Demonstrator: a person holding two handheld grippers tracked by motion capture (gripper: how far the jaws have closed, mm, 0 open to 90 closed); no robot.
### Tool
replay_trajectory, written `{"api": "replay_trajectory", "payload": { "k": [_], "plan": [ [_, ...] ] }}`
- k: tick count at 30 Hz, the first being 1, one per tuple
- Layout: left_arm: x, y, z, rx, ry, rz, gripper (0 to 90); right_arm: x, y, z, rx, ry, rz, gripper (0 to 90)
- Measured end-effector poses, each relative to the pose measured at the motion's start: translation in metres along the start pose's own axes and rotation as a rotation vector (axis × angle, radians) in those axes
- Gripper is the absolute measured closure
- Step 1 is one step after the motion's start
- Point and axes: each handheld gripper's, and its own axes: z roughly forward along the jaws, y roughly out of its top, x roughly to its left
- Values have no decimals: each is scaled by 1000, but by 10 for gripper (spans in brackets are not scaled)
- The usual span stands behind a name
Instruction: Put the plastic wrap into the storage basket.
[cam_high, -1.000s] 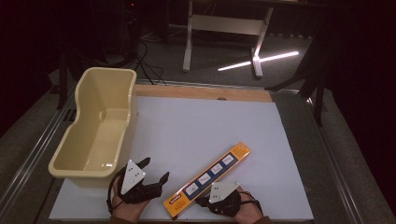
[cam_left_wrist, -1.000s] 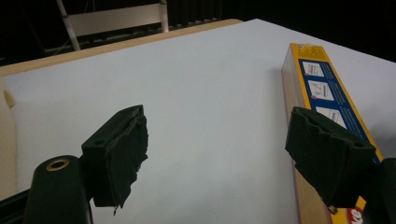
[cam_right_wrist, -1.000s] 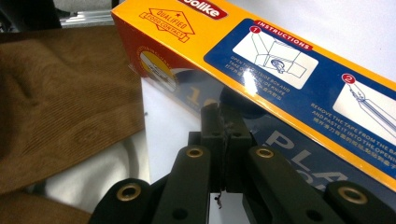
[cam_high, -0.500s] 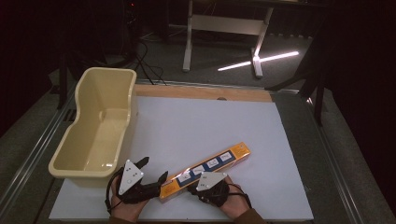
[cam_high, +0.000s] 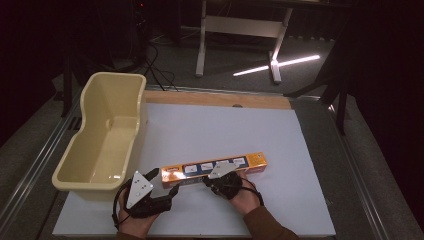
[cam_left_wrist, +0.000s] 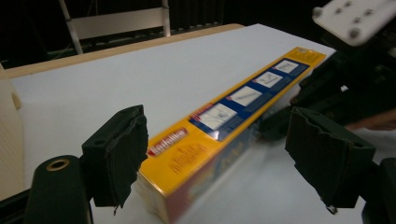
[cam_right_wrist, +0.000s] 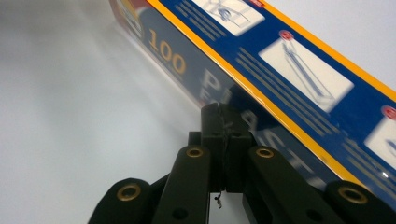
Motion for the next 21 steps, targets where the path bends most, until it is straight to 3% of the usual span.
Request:
{"api": "replay_trajectory", "payload": {
  "k": [5, 11, 12, 13, 15, 18, 21],
  "plan": [
    [-1, 0, 0, -1, -1, 1, 208, -16, 4, 4, 5, -49, 58, 898],
    [0, 0, 0, 0, -1, -1, 208, -31, 11, 8, 22, -98, 81, 897],
    [0, 0, 0, 0, -2, -1, 208, -32, 12, 8, 25, -95, 78, 895],
    [0, 0, 0, -1, -3, -1, 208, -33, 13, 8, 26, -76, 66, 836],
    [0, 0, 0, -1, -4, -1, 208, -34, 14, 6, 38, 2, 12, 769],
    [0, 0, 1, 4, -6, 1, 208, -37, 17, -5, 10, 54, -43, 706],
    [-2, 0, 2, 6, -7, 5, 208, -47, 22, -16, -23, 54, -50, 598]
  ]
}}
